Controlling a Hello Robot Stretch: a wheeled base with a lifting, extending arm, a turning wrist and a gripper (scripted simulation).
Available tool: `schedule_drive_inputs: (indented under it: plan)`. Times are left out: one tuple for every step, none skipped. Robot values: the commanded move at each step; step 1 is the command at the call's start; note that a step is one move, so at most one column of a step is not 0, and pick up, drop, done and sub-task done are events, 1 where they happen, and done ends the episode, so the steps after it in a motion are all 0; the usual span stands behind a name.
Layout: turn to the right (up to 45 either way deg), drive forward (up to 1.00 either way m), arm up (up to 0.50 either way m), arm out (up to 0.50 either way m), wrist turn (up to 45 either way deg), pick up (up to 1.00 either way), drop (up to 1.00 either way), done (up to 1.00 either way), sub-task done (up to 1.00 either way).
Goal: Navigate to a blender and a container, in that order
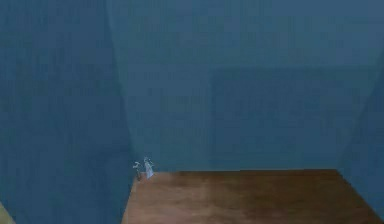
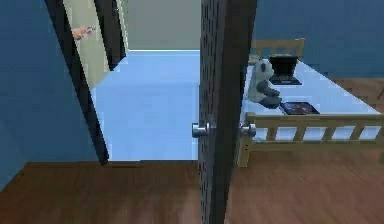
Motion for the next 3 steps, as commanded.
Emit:
schedule_drive_inputs:
  plan:
    - [27.0, 0.0, 0.0, 0.0, 0.0, 0.0, 0.0, 0.0, 0.0]
    - [0.0, 0.55, 0.0, 0.0, 0.0, 0.0, 0.0, 0.0, 0.0]
    - [45.0, 0.0, 0.0, 0.0, 0.0, 0.0, 0.0, 0.0, 0.0]
